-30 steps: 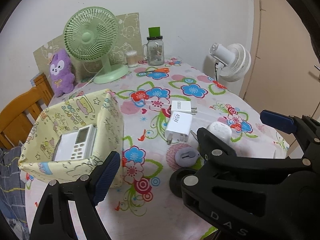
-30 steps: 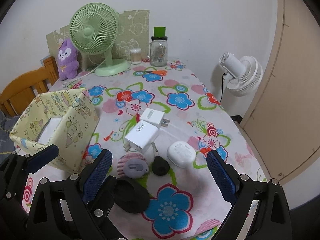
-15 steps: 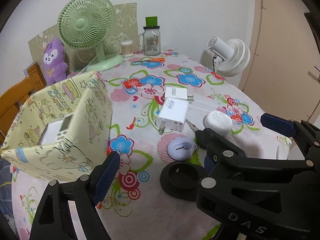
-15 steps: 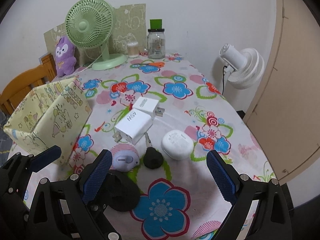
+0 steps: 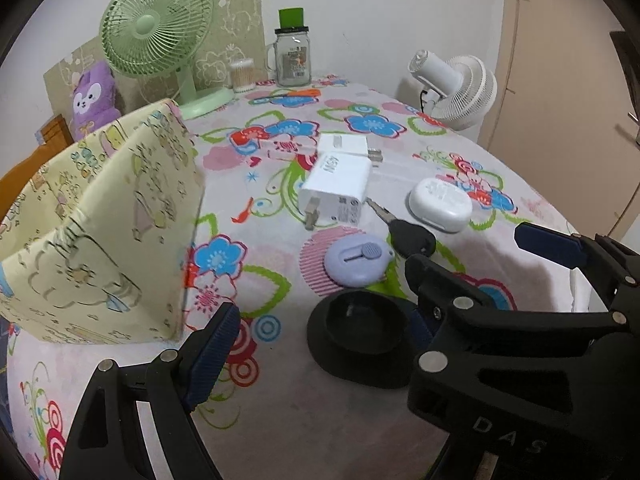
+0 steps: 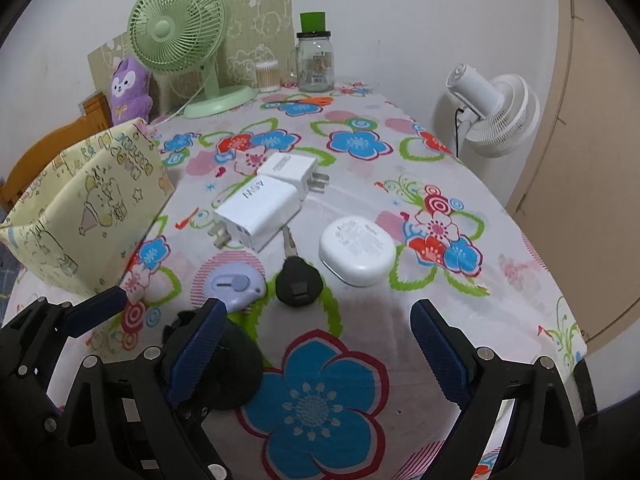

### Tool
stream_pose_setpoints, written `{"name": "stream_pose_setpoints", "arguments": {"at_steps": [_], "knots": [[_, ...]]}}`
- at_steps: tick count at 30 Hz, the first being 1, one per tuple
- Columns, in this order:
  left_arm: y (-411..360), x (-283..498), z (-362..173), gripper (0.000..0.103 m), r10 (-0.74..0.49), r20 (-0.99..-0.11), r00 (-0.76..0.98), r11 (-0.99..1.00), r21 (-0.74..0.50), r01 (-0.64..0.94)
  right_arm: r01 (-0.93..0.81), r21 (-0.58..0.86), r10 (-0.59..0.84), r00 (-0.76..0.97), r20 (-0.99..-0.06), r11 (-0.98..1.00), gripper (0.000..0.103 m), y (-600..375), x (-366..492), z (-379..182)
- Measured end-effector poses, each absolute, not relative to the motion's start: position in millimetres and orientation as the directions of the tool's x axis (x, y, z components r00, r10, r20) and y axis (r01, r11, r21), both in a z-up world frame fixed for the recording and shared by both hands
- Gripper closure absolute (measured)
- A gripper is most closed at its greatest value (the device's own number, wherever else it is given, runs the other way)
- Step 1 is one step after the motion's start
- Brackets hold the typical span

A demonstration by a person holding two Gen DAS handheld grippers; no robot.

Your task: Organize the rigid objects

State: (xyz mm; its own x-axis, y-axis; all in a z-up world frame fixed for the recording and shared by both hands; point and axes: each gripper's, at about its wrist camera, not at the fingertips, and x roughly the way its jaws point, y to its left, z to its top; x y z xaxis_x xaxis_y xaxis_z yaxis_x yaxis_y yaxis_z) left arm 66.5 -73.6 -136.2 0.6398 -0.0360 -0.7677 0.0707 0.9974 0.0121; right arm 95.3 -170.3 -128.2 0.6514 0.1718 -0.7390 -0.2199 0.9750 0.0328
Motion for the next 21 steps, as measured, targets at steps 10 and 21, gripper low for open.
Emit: {"name": "stream_pose_setpoints", "arguments": {"at_steps": [10,21], "knots": [[-82.4,75.0,-139.1,0.015,-0.031,-0.768,0.639,0.996,0.03,0.085,-0.183,0.072,0.174,0.63,-0.757,0.98,0.016,-186.5,105.6,-142.8],[-89.9,85.6,-139.5,0.014,-0.027,-0.768,0.64,0.992,0.056,0.11,-0.233,0.063,0.197,0.611,-0.767,0.971,0.037,-173.5,126.2,-147.8]]}}
